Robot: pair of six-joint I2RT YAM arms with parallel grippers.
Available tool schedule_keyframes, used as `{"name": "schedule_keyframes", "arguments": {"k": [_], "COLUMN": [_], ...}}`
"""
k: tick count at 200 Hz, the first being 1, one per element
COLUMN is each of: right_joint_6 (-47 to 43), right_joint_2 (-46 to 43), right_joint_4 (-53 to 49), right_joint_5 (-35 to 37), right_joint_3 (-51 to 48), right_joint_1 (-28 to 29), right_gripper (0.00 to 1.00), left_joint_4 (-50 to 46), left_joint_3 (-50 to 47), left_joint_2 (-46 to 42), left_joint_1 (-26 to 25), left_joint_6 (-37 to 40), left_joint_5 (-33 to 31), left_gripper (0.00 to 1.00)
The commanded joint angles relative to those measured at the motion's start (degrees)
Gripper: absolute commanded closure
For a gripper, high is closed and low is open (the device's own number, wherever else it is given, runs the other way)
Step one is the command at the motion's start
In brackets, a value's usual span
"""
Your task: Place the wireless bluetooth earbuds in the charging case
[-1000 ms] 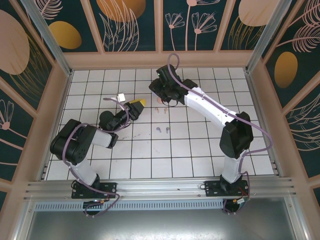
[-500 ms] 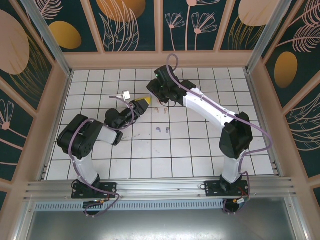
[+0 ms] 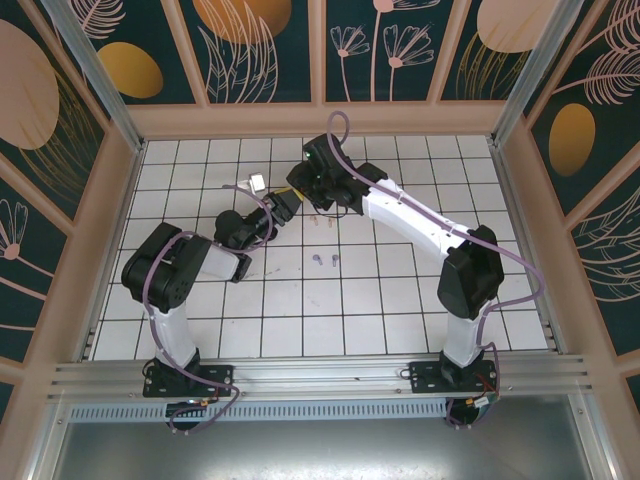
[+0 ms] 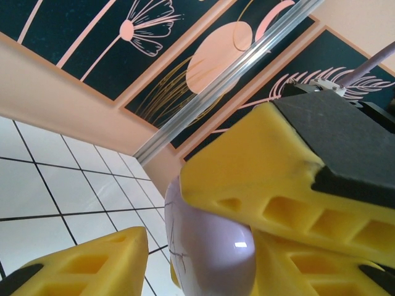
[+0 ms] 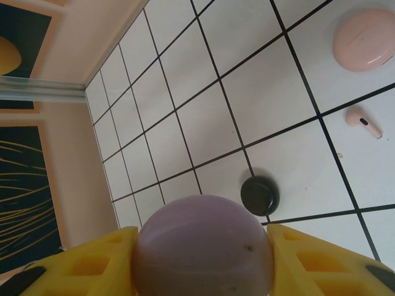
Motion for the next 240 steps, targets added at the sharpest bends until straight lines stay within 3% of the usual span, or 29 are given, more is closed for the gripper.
{"name": "schedule_keyframes", "arguments": {"k": [1, 53, 115, 128, 148, 163, 196, 240], "right_joint_6": [0.8, 0.84, 0.88, 0.88, 0.25, -1.03, -5.06, -12.56], "right_joint_2": [-0.92, -1.03, -1.29, -1.33, -2.19, -3.78, -10.49, -25.92], "right_joint_4": [1.73, 1.87, 2.33, 2.6, 4.12, 4.53, 3.73, 11.38], "right_joint_5": [-0.37, -0.32, -0.14, -0.03, 0.29, 2.33, 4.98, 3.88], "right_joint_3": [-0.44, -0.59, -0.69, -0.4, 0.81, 1.93, -0.29, -22.98], "right_joint_1": [0.42, 0.5, 0.49, 0.34, -0.4, -1.22, -3.26, -7.94], "right_gripper": [0.71, 0.71, 0.71, 0.63, 0.36, 0.28, 0.25, 0.25], "left_joint_4": [6.16, 6.6, 7.43, 7.52, 7.55, 7.7, 6.25, -1.27], "left_joint_3": [1.45, 1.53, 1.71, 1.84, 1.97, 1.93, 2.13, 3.64], "left_joint_2": [1.07, 1.37, 1.59, 1.68, 1.89, 1.8, 0.73, -2.54], "left_joint_1": [-0.41, -0.43, -0.4, -0.4, -0.42, -0.41, -0.4, -0.4], "left_joint_6": [-0.71, -0.75, -1.41, -1.62, -2.13, -2.6, -3.0, -0.67], "left_joint_5": [-0.56, -0.9, -0.74, -0.68, -0.48, -0.32, 1.22, 6.73], "left_gripper": [0.54, 0.67, 0.88, 0.92, 0.98, 1.0, 1.0, 1.0]}}
